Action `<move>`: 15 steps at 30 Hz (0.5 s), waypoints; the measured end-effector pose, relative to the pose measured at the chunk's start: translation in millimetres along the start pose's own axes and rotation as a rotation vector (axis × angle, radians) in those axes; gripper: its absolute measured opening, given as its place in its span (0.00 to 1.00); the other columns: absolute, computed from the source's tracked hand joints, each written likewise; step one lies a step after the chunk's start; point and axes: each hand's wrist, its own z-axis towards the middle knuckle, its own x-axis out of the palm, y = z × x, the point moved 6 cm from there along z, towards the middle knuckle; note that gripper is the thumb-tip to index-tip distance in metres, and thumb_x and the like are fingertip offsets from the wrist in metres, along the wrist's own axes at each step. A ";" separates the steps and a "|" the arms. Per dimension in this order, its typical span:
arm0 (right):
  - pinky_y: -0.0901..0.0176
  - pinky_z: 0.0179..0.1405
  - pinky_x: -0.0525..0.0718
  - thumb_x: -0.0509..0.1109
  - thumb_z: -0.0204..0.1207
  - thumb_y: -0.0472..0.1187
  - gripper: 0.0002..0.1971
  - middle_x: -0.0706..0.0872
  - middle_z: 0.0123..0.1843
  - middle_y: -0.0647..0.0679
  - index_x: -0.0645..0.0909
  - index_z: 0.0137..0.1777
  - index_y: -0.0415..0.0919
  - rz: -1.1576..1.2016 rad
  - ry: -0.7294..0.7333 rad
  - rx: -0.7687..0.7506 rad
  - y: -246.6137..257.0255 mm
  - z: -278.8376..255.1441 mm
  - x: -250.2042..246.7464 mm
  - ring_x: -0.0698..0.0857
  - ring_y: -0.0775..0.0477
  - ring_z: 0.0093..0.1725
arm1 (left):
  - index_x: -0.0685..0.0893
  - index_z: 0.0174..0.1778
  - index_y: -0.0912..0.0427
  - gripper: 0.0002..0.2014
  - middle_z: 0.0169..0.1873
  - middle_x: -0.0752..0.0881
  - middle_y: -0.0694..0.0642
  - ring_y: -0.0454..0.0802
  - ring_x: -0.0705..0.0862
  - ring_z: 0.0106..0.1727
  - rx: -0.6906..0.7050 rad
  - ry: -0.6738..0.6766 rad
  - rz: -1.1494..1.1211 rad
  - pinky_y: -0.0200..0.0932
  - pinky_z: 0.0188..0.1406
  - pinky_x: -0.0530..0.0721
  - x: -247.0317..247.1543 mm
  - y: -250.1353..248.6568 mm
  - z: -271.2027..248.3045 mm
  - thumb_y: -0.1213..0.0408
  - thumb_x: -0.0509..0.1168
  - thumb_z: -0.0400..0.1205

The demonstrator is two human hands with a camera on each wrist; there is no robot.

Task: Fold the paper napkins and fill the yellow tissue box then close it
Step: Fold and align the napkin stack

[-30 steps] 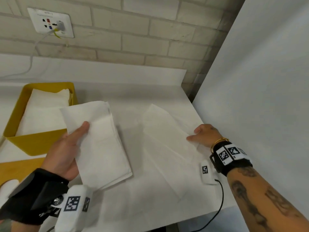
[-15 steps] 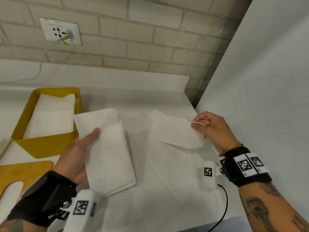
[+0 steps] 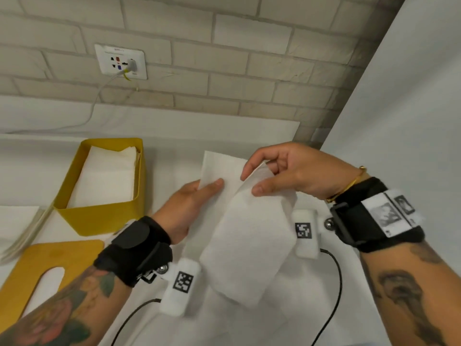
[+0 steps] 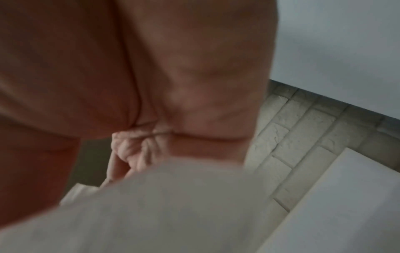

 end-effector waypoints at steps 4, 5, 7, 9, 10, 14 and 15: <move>0.46 0.57 0.91 0.80 0.74 0.31 0.11 0.95 0.49 0.44 0.88 0.54 0.41 -0.126 -0.126 0.099 -29.6 24.0 0.4 0.94 0.42 0.49 | 0.85 0.68 0.64 0.24 0.61 0.90 0.66 0.64 0.90 0.61 -0.136 0.118 -0.149 0.55 0.59 0.88 15.1 25.0 -7.5 0.50 0.66 0.82; 0.42 0.61 0.90 0.81 0.73 0.33 0.11 0.94 0.49 0.44 0.89 0.53 0.42 -0.133 -0.154 0.115 -36.6 27.0 0.6 0.93 0.42 0.50 | 0.85 0.68 0.64 0.23 0.61 0.90 0.66 0.64 0.90 0.61 -0.138 0.138 -0.162 0.55 0.59 0.89 15.7 28.6 -9.0 0.52 0.68 0.82; 0.38 0.63 0.88 0.84 0.70 0.38 0.12 0.94 0.49 0.44 0.89 0.52 0.44 -0.066 -0.210 0.150 -50.4 27.0 0.8 0.93 0.40 0.51 | 0.85 0.68 0.64 0.20 0.62 0.90 0.66 0.64 0.90 0.61 -0.114 0.177 -0.166 0.56 0.59 0.90 15.0 33.1 -10.9 0.59 0.73 0.82; 0.41 0.62 0.88 0.87 0.64 0.46 0.19 0.94 0.54 0.44 0.88 0.53 0.45 0.116 -0.273 0.172 -65.6 22.1 2.7 0.92 0.39 0.56 | 0.83 0.70 0.64 0.22 0.64 0.89 0.67 0.66 0.89 0.63 -0.085 0.167 -0.213 0.59 0.62 0.89 10.0 36.5 -11.0 0.63 0.72 0.80; 0.43 0.60 0.89 0.87 0.64 0.47 0.21 0.93 0.55 0.45 0.88 0.55 0.45 0.236 -0.304 0.171 -71.6 18.3 7.0 0.92 0.41 0.57 | 0.83 0.71 0.65 0.22 0.64 0.88 0.67 0.66 0.88 0.64 -0.065 0.139 -0.242 0.60 0.62 0.88 7.0 36.7 -10.9 0.63 0.72 0.81; 0.46 0.57 0.90 0.79 0.74 0.33 0.20 0.93 0.57 0.43 0.83 0.65 0.40 0.578 -0.444 0.103 -85.2 7.4 40.1 0.92 0.41 0.57 | 0.81 0.72 0.65 0.19 0.64 0.89 0.67 0.66 0.89 0.63 -0.004 0.026 -0.358 0.59 0.59 0.90 -0.2 36.7 -10.7 0.65 0.64 0.86; 0.46 0.57 0.90 0.78 0.76 0.32 0.18 0.94 0.56 0.44 0.84 0.65 0.39 0.582 -0.506 0.086 -87.6 6.3 46.1 0.92 0.41 0.57 | 0.80 0.73 0.65 0.19 0.64 0.88 0.66 0.65 0.89 0.64 0.000 0.017 -0.364 0.59 0.60 0.89 -0.3 37.4 -10.8 0.64 0.63 0.86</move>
